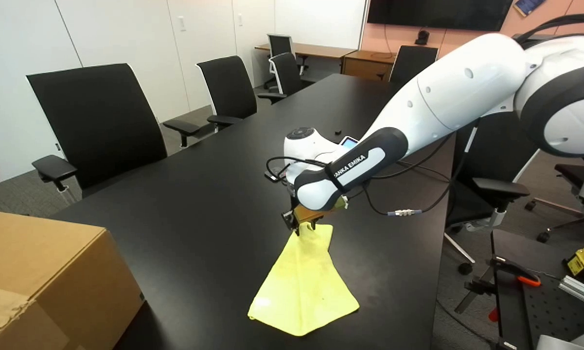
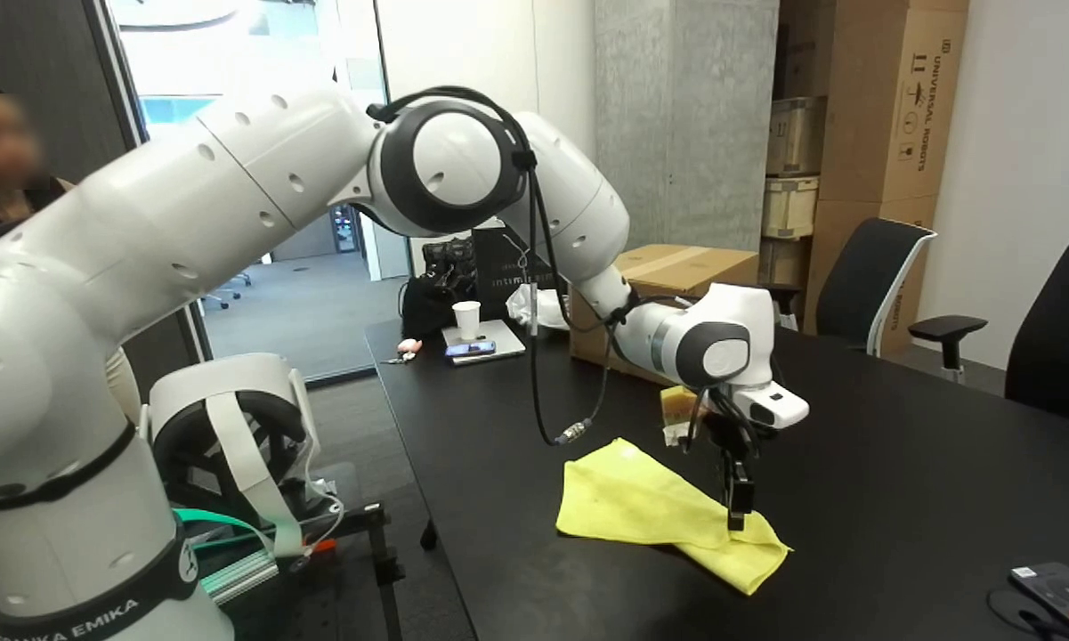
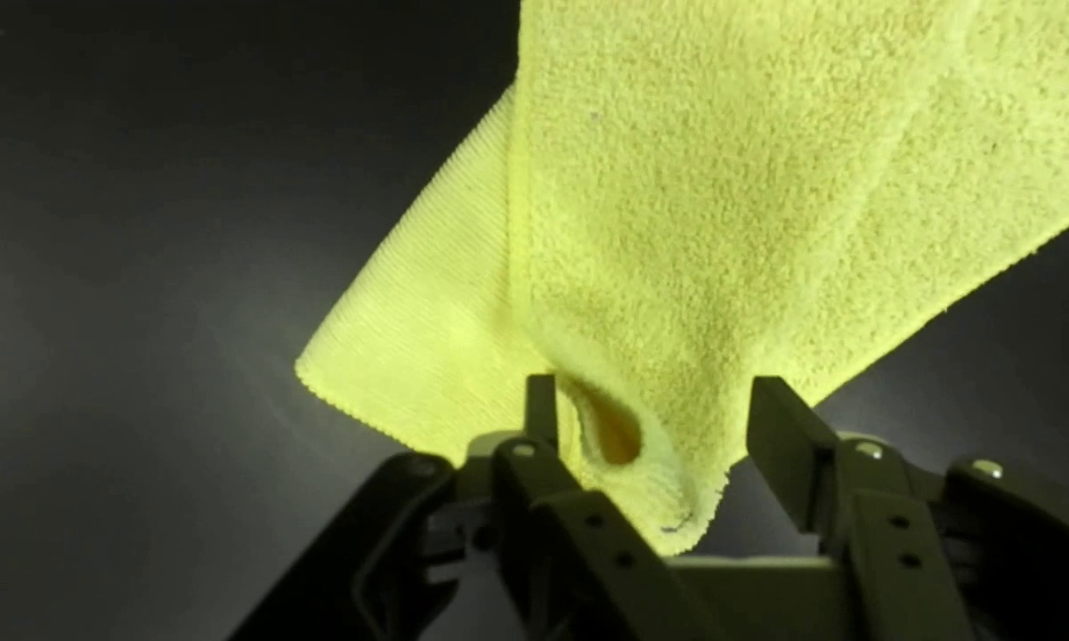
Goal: Fold the yellow towel
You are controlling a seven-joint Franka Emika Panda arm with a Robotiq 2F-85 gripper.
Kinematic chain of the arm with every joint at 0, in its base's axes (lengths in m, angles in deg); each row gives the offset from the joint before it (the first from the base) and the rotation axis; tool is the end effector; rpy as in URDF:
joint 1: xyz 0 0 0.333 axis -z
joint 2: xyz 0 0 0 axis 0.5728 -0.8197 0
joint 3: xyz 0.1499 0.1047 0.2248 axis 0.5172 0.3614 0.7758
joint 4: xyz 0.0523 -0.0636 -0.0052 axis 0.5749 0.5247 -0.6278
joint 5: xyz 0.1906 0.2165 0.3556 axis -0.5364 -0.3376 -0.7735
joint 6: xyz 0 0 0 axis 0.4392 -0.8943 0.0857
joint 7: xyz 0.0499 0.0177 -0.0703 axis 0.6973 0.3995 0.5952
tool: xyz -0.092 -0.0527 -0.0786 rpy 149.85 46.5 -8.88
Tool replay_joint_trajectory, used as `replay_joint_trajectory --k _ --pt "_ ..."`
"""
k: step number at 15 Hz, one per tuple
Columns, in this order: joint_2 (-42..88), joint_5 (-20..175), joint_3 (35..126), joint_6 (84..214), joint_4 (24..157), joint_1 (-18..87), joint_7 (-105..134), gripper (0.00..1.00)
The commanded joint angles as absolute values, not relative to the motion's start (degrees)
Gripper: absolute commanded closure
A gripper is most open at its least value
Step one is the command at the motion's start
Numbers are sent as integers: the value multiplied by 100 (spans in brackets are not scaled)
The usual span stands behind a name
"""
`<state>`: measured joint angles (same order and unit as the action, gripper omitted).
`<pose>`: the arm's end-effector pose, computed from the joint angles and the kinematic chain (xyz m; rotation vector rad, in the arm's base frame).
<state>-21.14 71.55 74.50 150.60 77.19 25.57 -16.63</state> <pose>0.7345 0.0082 -0.0100 2.8903 -0.8751 0.0022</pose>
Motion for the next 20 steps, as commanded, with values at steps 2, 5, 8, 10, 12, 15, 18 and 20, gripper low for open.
replay_joint_trajectory --k 2,5,8,10,12,15,18,20 --pt "-1608 7550 7362 14760 8359 2038 -1879 2" --pt "-1148 7748 7534 14794 9126 1782 -1674 0" --pt "-879 7953 7589 14904 9758 1486 -1762 0" --pt "-787 8002 7675 15013 10095 1413 -1732 0" --pt "-735 8019 7729 15183 10401 1386 -1710 0" --pt "-731 8062 7805 15729 10818 1443 -1469 0" --pt "-822 8163 7809 16319 11086 1527 -1019 0" --pt "-854 8156 7815 16689 11198 1602 -606 0"
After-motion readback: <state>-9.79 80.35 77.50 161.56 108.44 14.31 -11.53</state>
